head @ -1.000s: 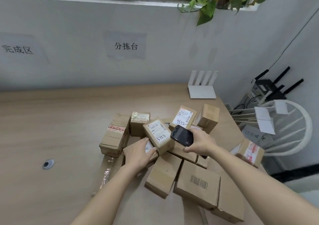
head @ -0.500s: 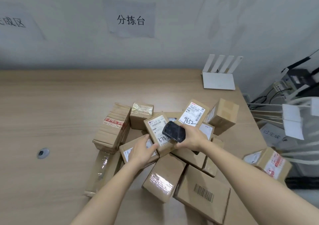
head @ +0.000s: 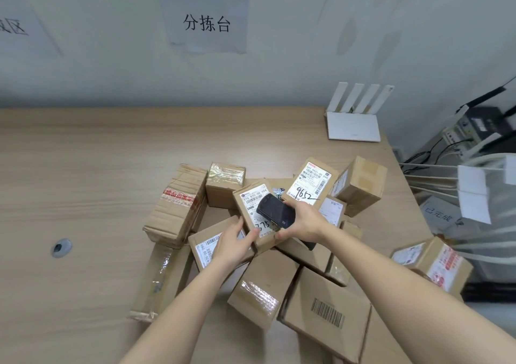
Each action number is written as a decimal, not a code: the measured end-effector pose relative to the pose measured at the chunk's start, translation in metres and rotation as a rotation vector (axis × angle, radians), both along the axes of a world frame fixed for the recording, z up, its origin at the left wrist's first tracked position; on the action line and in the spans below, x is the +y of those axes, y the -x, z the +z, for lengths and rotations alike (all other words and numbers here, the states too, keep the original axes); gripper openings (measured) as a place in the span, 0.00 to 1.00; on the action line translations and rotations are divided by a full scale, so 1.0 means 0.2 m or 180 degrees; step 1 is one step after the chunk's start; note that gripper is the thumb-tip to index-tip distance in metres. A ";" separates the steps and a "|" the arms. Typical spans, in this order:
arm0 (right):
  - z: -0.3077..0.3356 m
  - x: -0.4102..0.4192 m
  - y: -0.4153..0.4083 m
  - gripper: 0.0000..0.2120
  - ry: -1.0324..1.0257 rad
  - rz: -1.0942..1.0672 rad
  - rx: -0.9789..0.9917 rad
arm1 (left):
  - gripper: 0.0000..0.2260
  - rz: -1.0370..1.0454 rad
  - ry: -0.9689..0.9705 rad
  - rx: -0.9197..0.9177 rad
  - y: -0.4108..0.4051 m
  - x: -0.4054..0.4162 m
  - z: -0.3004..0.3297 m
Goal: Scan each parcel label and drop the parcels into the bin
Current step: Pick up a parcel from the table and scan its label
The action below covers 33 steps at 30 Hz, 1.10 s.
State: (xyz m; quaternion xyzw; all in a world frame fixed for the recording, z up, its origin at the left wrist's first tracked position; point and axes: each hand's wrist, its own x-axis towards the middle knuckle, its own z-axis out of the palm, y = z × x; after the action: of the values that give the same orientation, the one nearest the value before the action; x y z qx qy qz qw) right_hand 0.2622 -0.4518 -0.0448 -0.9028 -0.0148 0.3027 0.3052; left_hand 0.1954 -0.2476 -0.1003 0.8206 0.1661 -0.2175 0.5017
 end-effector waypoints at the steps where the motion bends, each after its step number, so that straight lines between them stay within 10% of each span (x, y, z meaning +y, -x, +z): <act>1: 0.00 -0.01 0.01 0.36 -0.0038 -0.0019 -0.0003 | 0.37 -0.0014 -0.0007 -0.0016 0.01 0.00 0.01; 18: 0.71 -0.06 0.19 0.23 -0.0407 -0.0137 -0.0621 | 0.33 0.0246 0.0683 -0.0673 0.09 -0.01 0.65; 33: 1.33 -0.04 0.51 0.34 -0.0273 -0.0044 -0.1557 | 0.35 -0.0135 0.1052 -0.1512 0.27 0.05 1.33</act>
State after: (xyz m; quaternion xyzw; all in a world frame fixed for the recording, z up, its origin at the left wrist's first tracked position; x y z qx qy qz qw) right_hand 0.1602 -0.4599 0.2213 -0.9355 -0.0949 0.0722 0.3325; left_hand 0.1422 -0.2369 0.1659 0.7590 -0.0110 -0.0538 0.6488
